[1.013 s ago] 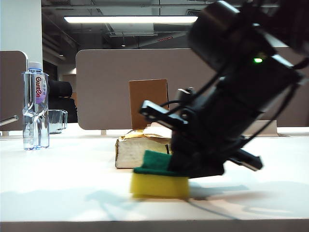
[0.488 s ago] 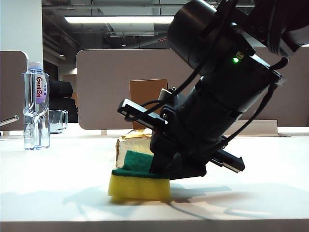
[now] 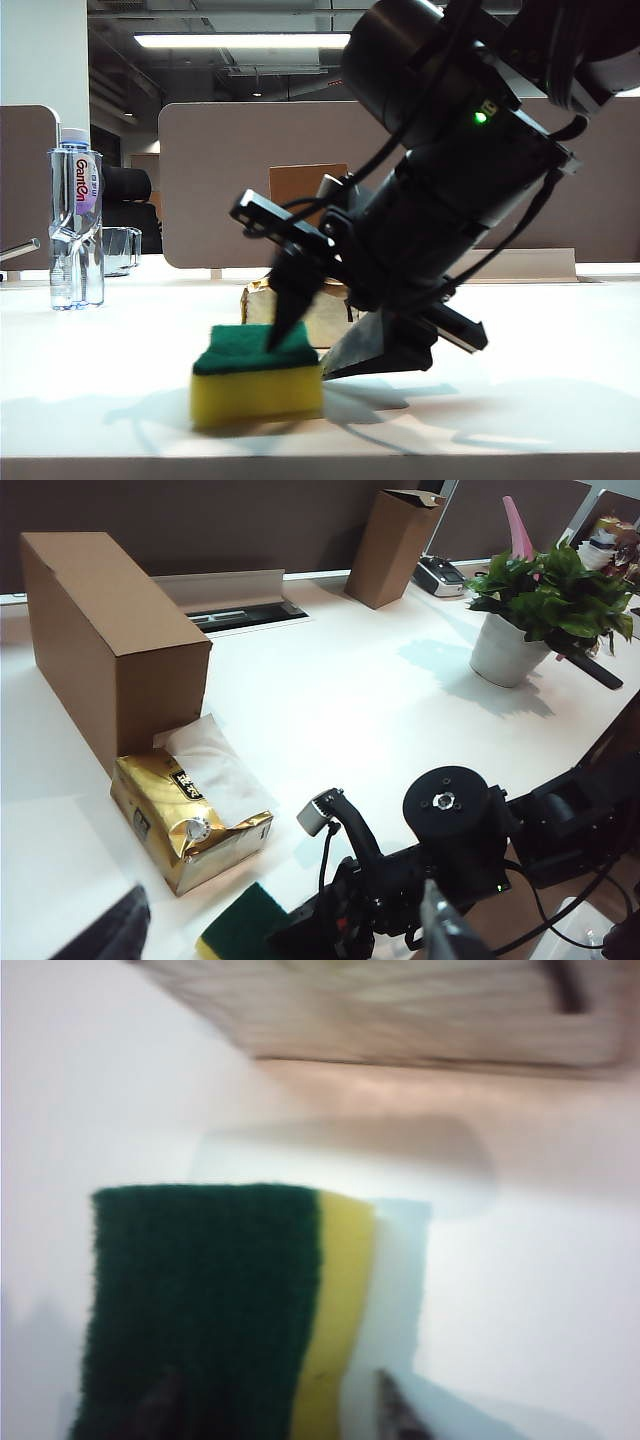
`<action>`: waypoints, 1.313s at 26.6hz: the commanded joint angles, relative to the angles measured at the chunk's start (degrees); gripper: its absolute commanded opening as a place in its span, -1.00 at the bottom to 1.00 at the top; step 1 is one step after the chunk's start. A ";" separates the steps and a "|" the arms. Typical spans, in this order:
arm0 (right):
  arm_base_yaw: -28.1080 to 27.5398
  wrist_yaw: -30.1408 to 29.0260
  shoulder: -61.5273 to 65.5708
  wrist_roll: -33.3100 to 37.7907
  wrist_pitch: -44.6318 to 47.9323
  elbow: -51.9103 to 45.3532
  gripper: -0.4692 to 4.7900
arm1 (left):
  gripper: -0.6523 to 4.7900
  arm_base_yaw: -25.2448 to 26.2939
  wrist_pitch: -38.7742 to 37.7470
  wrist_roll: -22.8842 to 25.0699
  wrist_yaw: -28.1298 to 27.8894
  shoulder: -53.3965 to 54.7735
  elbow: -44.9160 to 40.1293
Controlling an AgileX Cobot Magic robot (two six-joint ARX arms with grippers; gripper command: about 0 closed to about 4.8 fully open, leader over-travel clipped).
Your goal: Move the sponge from right to left to wipe the table, avoiding obstacles on the table, and finally reaching the bottle of mineral water.
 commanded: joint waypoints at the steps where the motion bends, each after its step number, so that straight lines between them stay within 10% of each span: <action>1: 0.17 0.09 -0.20 0.07 -1.53 -0.11 0.12 | 0.52 -0.04 0.28 0.07 0.44 -0.11 0.35; 24: -7.96 1.42 -14.71 -7.56 -5.05 -0.11 0.24 | 0.52 -0.04 0.07 0.07 0.42 -0.39 0.35; 35: -27.26 -4.98 -27.15 -18.45 -11.41 -0.07 0.24 | 0.49 -0.04 -0.92 0.09 0.42 -0.39 0.35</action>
